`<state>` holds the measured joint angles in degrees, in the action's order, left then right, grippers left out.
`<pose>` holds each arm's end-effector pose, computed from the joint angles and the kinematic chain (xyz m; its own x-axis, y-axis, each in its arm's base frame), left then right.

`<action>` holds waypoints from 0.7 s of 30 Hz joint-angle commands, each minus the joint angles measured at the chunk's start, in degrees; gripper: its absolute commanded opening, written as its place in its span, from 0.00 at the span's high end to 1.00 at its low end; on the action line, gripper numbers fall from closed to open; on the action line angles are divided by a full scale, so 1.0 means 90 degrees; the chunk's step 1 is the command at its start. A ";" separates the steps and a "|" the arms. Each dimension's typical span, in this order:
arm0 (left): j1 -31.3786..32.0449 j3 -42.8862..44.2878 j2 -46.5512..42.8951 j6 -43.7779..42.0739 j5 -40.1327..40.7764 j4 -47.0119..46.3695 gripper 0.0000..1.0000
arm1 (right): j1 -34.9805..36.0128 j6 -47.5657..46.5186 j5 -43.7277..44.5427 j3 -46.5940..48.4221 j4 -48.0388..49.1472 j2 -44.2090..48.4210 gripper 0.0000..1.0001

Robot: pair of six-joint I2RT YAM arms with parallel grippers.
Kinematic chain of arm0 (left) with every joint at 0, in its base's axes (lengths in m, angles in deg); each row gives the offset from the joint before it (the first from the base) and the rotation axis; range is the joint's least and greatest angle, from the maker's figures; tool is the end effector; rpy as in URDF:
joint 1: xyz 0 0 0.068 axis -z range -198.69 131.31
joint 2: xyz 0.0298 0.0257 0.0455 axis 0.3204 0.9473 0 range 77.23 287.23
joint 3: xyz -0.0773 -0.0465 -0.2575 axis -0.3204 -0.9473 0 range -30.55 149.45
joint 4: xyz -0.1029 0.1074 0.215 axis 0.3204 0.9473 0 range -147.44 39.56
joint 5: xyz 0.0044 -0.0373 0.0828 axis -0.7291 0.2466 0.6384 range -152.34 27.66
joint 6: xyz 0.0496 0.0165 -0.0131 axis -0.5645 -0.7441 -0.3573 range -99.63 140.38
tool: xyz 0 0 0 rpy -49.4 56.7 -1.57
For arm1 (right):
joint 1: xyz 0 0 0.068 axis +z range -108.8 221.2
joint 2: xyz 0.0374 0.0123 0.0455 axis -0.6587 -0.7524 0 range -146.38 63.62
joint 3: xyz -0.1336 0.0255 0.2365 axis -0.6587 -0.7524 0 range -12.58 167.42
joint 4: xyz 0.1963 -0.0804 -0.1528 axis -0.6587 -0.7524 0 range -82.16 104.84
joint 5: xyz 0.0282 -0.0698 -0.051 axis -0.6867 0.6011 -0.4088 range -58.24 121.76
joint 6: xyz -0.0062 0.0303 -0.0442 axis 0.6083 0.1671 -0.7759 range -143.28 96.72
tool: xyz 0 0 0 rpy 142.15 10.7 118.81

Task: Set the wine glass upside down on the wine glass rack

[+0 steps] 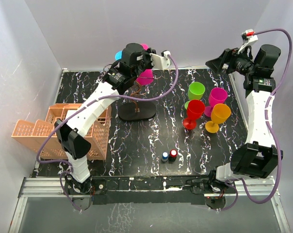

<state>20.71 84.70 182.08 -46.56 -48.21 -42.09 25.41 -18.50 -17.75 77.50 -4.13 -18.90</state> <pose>0.3346 -0.2637 0.4625 0.3671 0.8530 -0.3709 0.2290 0.3036 0.9249 0.3113 -0.0600 0.4476 -0.2346 0.1224 -0.9643 -0.5231 0.8203 0.2314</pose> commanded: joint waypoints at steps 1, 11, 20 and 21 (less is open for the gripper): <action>0.0056 -0.0028 0.0001 -0.0103 -0.0068 -0.0378 1.00 | -0.0071 0.0103 -0.0145 -0.0046 0.0475 0.0276 0.09; 0.0104 -0.0113 0.0106 -0.0196 -0.0185 -0.0501 1.00 | -0.0139 0.0209 -0.0244 -0.0159 0.0619 0.0282 0.09; 0.0154 -0.0118 0.0192 -0.0183 -0.0257 -0.0577 1.00 | -0.0201 0.0279 -0.0310 -0.0233 0.0718 0.0293 0.09; 0.0160 -0.0124 0.0210 -0.0186 -0.0250 -0.0599 1.00 | -0.0207 0.0293 -0.0325 -0.0234 0.0727 0.0293 0.09</action>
<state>21.78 83.67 184.51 -48.05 -49.72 -44.93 24.05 -16.69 -19.50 75.69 -1.83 -18.42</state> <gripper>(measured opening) 0.026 0.910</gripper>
